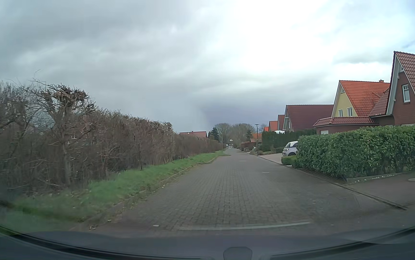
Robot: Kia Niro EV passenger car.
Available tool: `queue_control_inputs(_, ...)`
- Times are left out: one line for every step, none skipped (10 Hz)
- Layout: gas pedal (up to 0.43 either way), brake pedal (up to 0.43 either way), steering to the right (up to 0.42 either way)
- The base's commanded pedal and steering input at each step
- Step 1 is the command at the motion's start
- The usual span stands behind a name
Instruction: Follow the waypoints while adhering to traffic rules and regulations
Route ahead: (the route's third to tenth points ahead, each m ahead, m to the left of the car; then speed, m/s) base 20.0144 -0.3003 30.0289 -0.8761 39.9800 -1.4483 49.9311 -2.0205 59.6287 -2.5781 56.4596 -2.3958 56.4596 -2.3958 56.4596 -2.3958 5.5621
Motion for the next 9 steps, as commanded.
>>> queue_control_inputs(0.118,0.0,0.037)
queue_control_inputs(0.118,0.0,0.038)
queue_control_inputs(0.118,0.0,0.034)
queue_control_inputs(0.118,0.0,0.032)
queue_control_inputs(0.118,0.0,0.031)
queue_control_inputs(0.118,0.0,0.029)
queue_control_inputs(0.118,0.0,0.029)
queue_control_inputs(0.118,0.0,0.029)
queue_control_inputs(0.118,0.0,0.028)
